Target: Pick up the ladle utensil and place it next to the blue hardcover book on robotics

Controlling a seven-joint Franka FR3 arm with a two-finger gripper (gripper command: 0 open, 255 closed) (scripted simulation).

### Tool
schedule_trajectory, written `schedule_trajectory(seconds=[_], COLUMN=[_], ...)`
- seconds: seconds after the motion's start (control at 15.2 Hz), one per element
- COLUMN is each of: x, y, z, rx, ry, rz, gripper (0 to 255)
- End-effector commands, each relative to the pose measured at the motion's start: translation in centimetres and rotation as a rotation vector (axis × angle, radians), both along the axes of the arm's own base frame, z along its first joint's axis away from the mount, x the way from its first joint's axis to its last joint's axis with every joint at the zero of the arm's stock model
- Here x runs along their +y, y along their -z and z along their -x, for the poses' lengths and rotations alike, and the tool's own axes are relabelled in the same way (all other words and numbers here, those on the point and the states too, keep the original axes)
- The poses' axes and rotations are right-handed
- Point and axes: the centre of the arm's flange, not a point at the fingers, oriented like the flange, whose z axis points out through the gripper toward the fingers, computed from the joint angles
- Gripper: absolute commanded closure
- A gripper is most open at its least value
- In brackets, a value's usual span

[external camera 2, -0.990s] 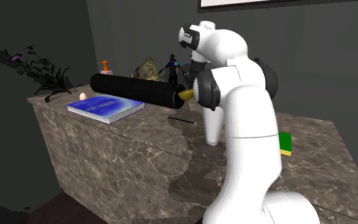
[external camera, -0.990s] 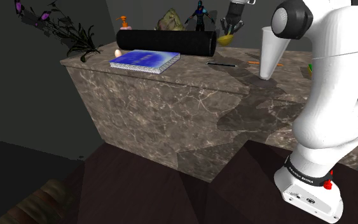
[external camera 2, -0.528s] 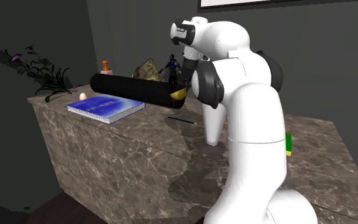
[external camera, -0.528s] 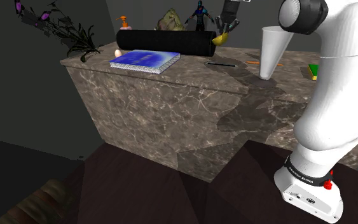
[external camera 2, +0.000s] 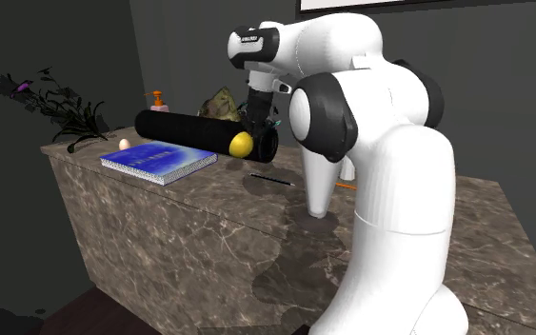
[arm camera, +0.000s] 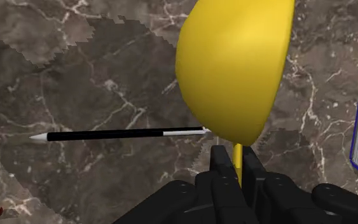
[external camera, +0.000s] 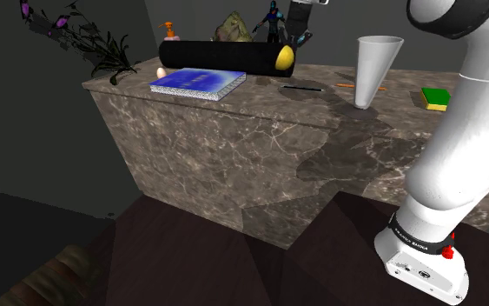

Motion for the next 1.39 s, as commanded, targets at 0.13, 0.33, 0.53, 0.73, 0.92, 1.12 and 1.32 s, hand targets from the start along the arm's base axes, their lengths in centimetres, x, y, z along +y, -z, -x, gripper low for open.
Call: schedule_trajectory(seconds=[0.13,0.33,0.53,0.73,0.92,1.12,1.32], x=[5.4,9.7,9.7,9.7,9.7,9.7,9.7], y=[-0.1,-0.1,1.4,3.0,4.6,6.2,7.8], z=[-0.1,-0.1,-0.1,-0.1,-0.1,-0.1,-0.1], rx=[0.0,0.0,0.0,0.0,0.0,0.0,0.0], ry=[0.001,0.001,0.001,0.001,0.001,0.001,0.001], rz=[0.0,0.0,0.0,0.0,0.0,0.0,0.0], gripper=[255,255,255,255,255,255,255])
